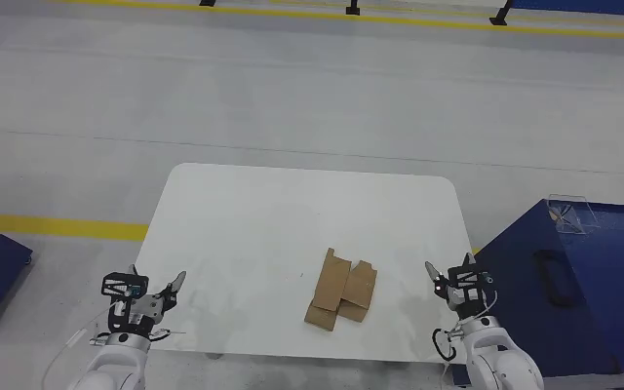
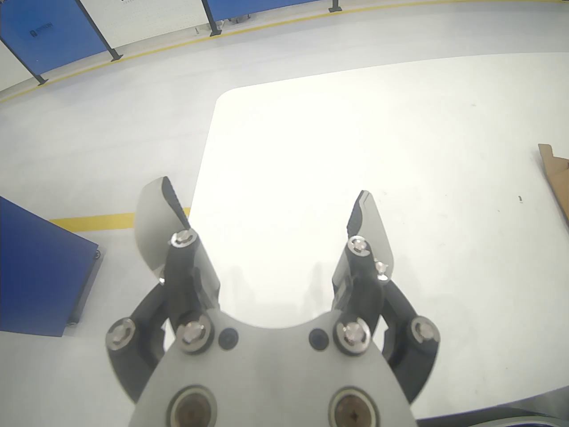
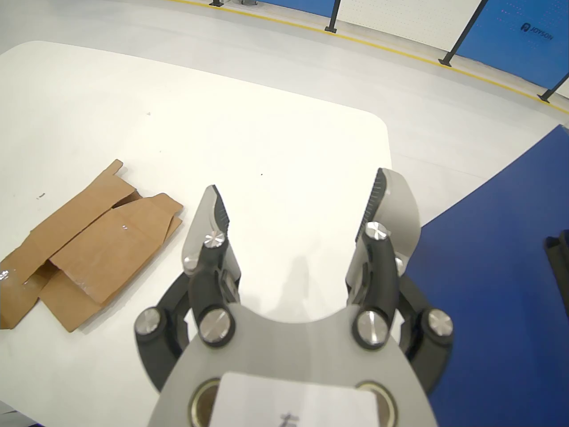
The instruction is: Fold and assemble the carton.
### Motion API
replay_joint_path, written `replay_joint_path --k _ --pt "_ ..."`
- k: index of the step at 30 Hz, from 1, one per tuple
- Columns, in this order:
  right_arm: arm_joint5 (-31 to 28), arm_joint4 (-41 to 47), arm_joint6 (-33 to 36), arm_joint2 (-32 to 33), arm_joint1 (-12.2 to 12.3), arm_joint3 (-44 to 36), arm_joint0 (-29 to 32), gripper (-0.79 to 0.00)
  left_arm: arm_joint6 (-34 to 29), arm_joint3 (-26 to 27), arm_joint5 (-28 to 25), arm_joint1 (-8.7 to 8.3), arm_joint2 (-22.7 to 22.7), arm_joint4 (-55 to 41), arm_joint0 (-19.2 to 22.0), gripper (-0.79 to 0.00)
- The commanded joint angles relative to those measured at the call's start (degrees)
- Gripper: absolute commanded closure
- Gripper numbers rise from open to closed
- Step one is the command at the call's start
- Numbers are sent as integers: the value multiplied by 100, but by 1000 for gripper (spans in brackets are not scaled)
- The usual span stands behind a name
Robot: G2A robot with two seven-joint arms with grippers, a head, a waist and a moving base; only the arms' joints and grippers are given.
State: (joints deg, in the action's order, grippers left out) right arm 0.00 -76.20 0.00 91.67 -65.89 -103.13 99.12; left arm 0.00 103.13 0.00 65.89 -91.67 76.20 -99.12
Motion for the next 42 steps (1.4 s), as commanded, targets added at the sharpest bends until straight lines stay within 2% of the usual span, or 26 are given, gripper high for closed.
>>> replay_joint_path --k 1,5,6,8,9,11,14,17,19,21,25,28,29,30,32,34,35,37,40,42 --pt "0 0 0 0 0 0 0 -599 0 0 0 0 0 0 0 -636" --pt "0 0 0 0 0 0 0 -599 0 0 0 0 0 0 0 -639" --pt "-42 47 31 -14 -2 6 7 -785 0 0 0 0 0 0 0 -785" --pt "-543 643 441 -4 0 -16 34 -785 0 0 0 0 0 0 0 -785" --pt "-969 1093 838 70 15 -64 9 -785 0 0 0 0 0 0 0 -785" --pt "-1898 2598 1768 258 45 15 -74 -785 0 0 0 0 0 0 0 -785" --pt "-2683 5434 4142 514 144 556 -539 -785 0 0 0 0 0 0 0 -785" --pt "-2555 7506 6341 556 259 1423 -1282 -785 0 0 0 0 0 0 0 -785" --pt "-2387 8123 7173 451 301 2046 -1752 -785 0 0 0 0 0 0 0 -785" --pt "-2324 8495 7660 242 308 2681 -2165 -785 0 0 0 0 0 0 0 -785" --pt "-2310 8698 7968 -305 257 3765 -2868 -785 0 0 0 0 0 0 0 -785" --pt "-2394 8715 7896 -680 192 4457 -3297 -785 0 0 0 0 0 0 0 -785" --pt "-2461 8707 7865 -792 170 4642 -3414 -714 0 0 0 0 0 0 0 -785" --pt "-2519 8691 7827 -891 150 4823 -3517 -533 0 0 0 0 0 0 0 -785" --pt "-2616 8669 7764 -1076 111 5125 -3690 -425 0 0 0 0 0 0 0 -785" --pt "-2704 8500 7526 -1249 75 5319 -3822 -483 0 0 0 0 0 0 0 -785" --pt "-2740 8367 7367 -1340 58 5393 -3867 -576 0 0 0 0 0 0 0 -785" --pt "-2774 8211 7095 -1517 14 5508 -3939 -671 0 0 0 0 0 0 0 -785" --pt "-2797 7980 6707 -1739 -40 5655 -4038 -570 0 0 0 0 0 0 0 -785" --pt "-2779 7866 6496 -1882 -78 5727 -4086 -646 0 0 0 0 0 0 0 -785"
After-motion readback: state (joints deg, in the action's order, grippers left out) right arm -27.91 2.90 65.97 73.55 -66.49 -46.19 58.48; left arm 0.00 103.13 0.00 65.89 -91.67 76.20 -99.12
